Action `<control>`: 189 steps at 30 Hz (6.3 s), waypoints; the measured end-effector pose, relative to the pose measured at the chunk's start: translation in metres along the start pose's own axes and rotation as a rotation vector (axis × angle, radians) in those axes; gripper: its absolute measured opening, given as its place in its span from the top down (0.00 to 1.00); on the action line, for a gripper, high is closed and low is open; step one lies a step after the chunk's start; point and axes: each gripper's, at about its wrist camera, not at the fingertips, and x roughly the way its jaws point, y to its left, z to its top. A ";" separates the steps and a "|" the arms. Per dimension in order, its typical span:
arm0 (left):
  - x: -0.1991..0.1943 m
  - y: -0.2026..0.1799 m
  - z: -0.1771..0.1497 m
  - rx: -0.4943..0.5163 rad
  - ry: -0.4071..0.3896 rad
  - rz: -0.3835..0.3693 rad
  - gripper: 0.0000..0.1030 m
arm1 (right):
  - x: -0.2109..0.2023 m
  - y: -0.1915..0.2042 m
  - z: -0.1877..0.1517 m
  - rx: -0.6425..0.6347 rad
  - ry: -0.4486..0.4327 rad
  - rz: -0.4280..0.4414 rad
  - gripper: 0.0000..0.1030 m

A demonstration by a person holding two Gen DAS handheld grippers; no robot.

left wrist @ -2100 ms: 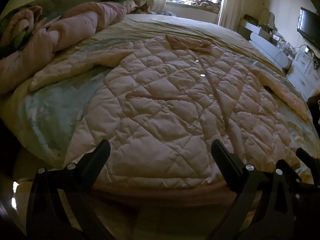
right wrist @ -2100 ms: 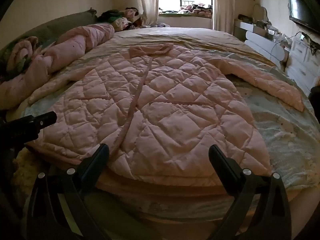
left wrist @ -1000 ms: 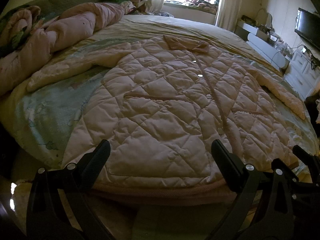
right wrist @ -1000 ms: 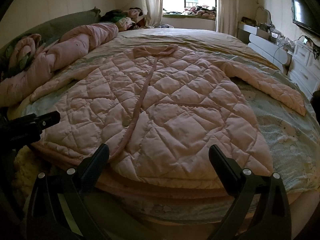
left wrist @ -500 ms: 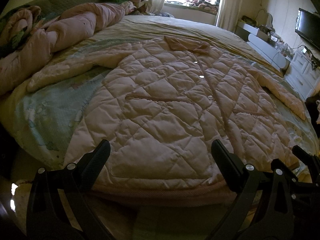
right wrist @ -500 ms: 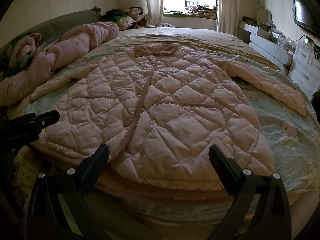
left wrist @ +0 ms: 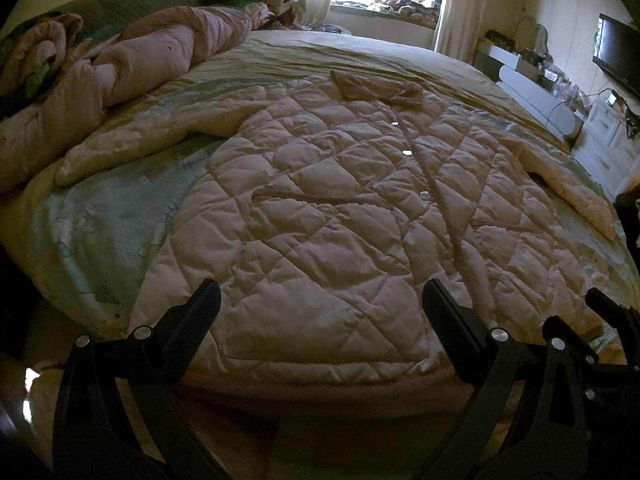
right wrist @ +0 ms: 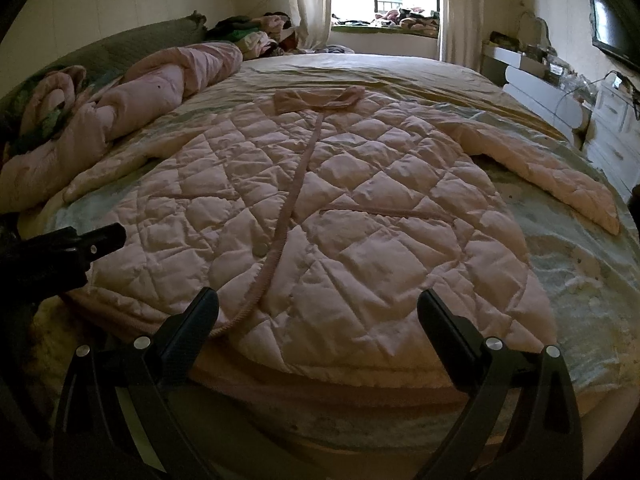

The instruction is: Fold large clothes

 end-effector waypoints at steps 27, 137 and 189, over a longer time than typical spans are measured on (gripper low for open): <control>0.065 -0.031 0.092 0.048 0.046 -0.011 0.08 | 0.064 -0.050 0.101 0.060 0.044 0.002 0.04; 0.182 0.065 0.209 -0.172 0.071 -0.154 0.08 | 0.256 -0.031 0.231 0.121 0.017 0.263 0.63; 0.251 0.035 0.204 -0.058 0.093 -0.035 0.82 | 0.261 -0.143 0.230 0.153 0.171 -0.035 0.42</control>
